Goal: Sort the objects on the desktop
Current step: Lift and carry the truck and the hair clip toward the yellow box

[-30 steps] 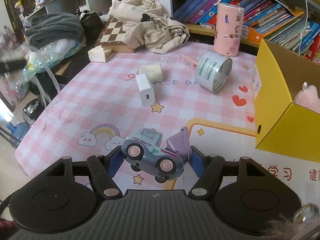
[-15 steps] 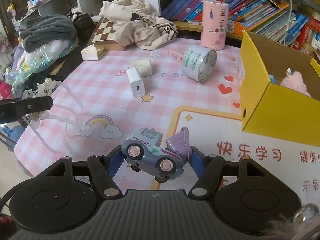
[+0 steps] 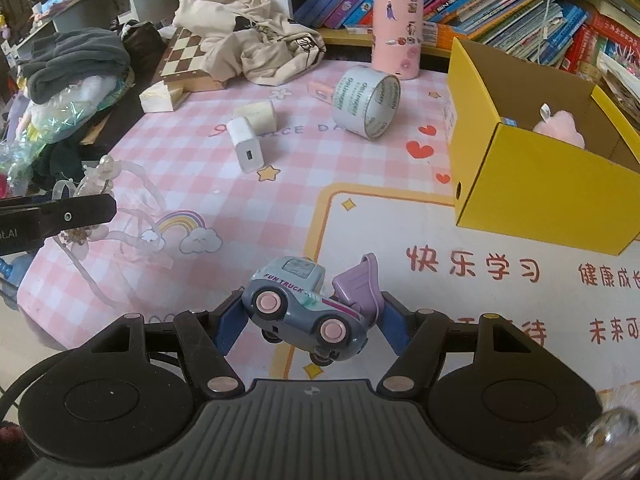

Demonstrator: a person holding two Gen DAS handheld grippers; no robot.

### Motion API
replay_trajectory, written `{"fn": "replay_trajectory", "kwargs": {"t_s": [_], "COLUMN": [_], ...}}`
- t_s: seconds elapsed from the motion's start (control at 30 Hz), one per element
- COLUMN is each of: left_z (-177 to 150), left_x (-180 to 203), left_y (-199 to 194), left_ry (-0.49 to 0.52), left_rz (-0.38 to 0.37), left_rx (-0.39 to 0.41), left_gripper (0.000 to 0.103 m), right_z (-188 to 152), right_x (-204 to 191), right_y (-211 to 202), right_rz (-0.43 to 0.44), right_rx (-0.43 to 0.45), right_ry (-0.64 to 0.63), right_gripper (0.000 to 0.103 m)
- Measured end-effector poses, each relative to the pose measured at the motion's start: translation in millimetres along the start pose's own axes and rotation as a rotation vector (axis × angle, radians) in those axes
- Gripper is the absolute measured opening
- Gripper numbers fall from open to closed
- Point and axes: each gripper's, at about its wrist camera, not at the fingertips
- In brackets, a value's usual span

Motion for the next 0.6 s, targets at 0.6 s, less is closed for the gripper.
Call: {"fn": "replay_trajectory", "kwargs": {"t_s": [0.6], "left_z": [1], "left_x": [26], "left_y": [18], "left_ry": [0.035], "left_rz": [-0.046], "left_rx": [-0.032], "left_gripper": [0.042], "right_z": [-7], "right_x": [26], "right_y": [-4], "right_rz": [-0.028], "right_rx": [-0.009], "right_ry": [0.042], "right_gripper": [0.067]}}
Point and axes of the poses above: each gripper's, at about its wrist camera, not at the fingertips, and y roughly the way its jaws point, x to its right, z to its top, and after that the axes turned 9 degrees about x, right-handed
